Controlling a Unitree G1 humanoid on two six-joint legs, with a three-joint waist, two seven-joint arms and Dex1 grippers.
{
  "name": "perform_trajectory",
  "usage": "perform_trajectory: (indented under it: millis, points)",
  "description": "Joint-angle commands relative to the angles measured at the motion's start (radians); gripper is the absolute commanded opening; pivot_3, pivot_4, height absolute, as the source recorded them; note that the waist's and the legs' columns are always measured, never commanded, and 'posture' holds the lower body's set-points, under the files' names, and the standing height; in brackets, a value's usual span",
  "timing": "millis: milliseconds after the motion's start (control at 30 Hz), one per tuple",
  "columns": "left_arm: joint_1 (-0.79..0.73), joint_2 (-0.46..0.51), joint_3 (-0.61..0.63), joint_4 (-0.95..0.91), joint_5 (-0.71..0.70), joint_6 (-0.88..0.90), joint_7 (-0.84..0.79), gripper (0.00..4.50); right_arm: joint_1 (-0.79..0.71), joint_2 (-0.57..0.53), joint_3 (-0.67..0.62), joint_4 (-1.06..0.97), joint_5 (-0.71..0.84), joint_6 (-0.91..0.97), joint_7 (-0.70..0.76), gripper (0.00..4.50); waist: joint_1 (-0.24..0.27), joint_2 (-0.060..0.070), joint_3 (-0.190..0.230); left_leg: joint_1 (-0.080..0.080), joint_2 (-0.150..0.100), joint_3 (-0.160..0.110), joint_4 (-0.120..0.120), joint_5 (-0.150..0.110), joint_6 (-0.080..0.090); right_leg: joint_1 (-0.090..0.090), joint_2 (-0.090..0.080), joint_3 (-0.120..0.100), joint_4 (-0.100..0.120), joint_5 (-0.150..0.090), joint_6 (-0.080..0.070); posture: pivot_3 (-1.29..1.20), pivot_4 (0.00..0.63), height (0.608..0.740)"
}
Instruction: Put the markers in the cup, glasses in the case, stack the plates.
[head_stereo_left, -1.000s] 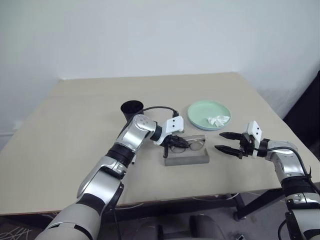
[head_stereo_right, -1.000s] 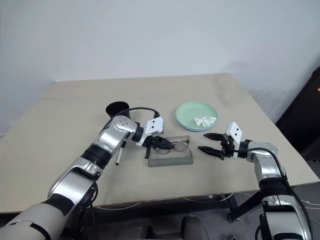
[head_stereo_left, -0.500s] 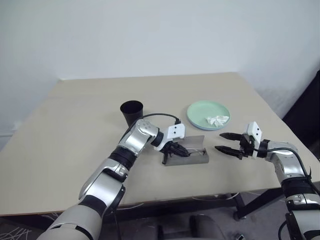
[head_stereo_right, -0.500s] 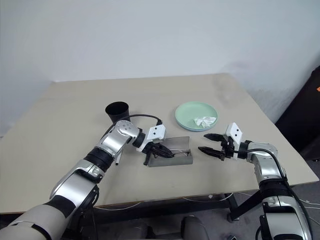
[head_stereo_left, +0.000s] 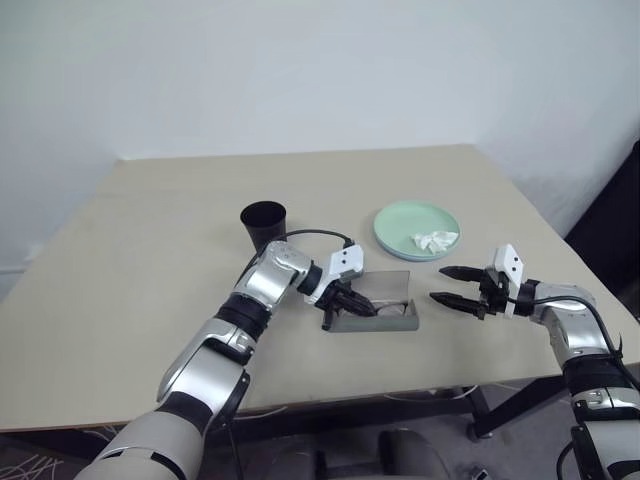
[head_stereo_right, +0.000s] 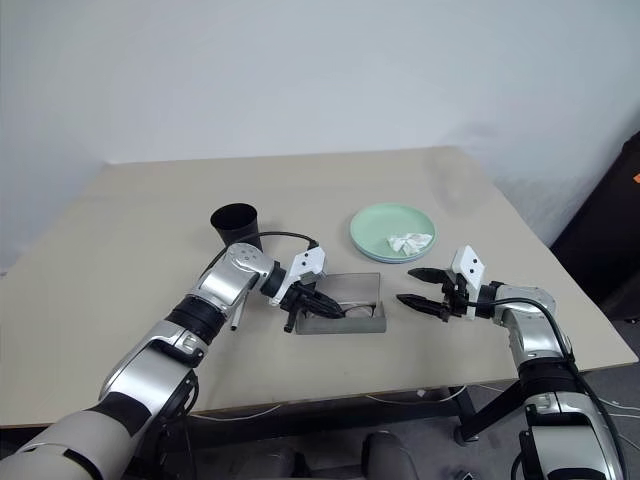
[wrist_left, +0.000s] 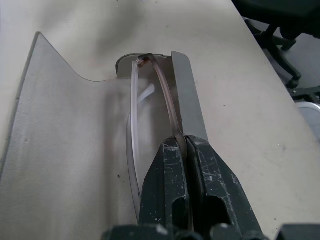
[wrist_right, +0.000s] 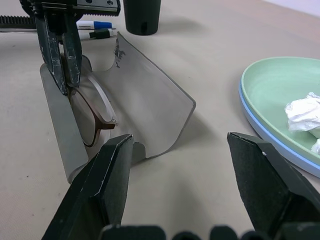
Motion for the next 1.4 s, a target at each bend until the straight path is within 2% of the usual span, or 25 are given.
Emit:
perform_trajectory:
  millis: [33, 133, 267, 667, 867, 1000, 1067, 1400]
  points:
    - [-0.005, -0.003, -0.023, 0.040, 0.042, -0.042, 0.013, 0.04, -0.029, 0.000, -0.007, -0.009, 0.000, -0.017, 0.002, 3.26, 0.000, 0.000, 0.000, 0.000, 0.000, 0.000, 0.000, 0.000, 0.000, 0.000, 0.000, 0.000, 0.000, 0.000, 0.000, 0.00, 0.000, 0.740]
    - [-0.013, -0.011, -0.017, 0.064, 0.046, -0.057, 0.028, 0.74, -0.028, 0.001, -0.009, -0.012, -0.002, -0.016, 0.002, 3.26, 0.000, 0.000, 0.000, 0.000, 0.000, 0.000, 0.000, 0.000, 0.000, 0.001, 0.000, 0.000, 0.000, 0.000, 0.000, 0.00, 0.000, 0.740]
    - [-0.022, -0.020, -0.003, 0.086, 0.048, -0.082, 0.049, 2.06, -0.026, 0.001, -0.010, -0.014, -0.004, -0.016, 0.002, 3.26, 0.000, 0.000, 0.000, 0.000, 0.000, 0.000, 0.000, 0.000, 0.000, 0.001, 0.000, 0.000, 0.000, 0.000, 0.000, 0.00, 0.000, 0.740]
    - [-0.092, -0.052, 0.110, 0.047, -0.016, -0.083, 0.103, 2.06, -0.040, 0.006, -0.006, -0.006, -0.008, -0.016, 0.004, 3.26, 0.001, -0.001, 0.000, -0.001, 0.000, 0.000, 0.002, 0.000, 0.000, 0.000, -0.001, 0.000, 0.000, 0.000, 0.000, 0.00, 0.000, 0.740]
    - [-0.151, -0.067, 0.157, 0.119, 0.001, -0.158, 0.226, 2.06, -0.042, 0.011, -0.006, -0.003, -0.011, -0.018, 0.004, 3.26, 0.000, -0.001, 0.000, -0.001, 0.000, 0.000, 0.001, 0.000, 0.001, 0.000, 0.000, 0.000, 0.000, 0.000, 0.000, 0.00, 0.000, 0.740]
    - [-0.186, -0.076, 0.187, 0.187, -0.004, -0.178, 0.286, 0.83, -0.039, 0.011, -0.007, -0.008, -0.011, -0.017, 0.003, 3.26, 0.000, -0.001, 0.000, -0.001, 0.000, 0.000, 0.001, 0.000, 0.001, 0.000, 0.000, 0.000, 0.000, 0.000, 0.000, 0.00, 0.000, 0.740]
    - [-0.201, -0.076, 0.187, 0.230, 0.016, -0.201, 0.321, 0.07, -0.039, 0.011, -0.008, -0.008, -0.010, -0.018, 0.003, 3.26, 0.000, -0.001, 0.000, -0.001, 0.000, 0.000, 0.001, 0.000, 0.001, 0.000, 0.000, 0.000, 0.000, 0.000, 0.000, 0.00, 0.000, 0.740]
    - [-0.230, -0.085, 0.150, 0.417, 0.117, -0.277, 0.408, 0.03, -0.032, -0.006, -0.029, -0.064, 0.046, 0.050, 0.062, 3.26, 0.001, -0.001, 0.000, -0.001, -0.001, 0.001, 0.001, 0.000, 0.001, 0.000, 0.000, -0.001, 0.000, 0.000, 0.000, 0.00, 0.000, 0.740]
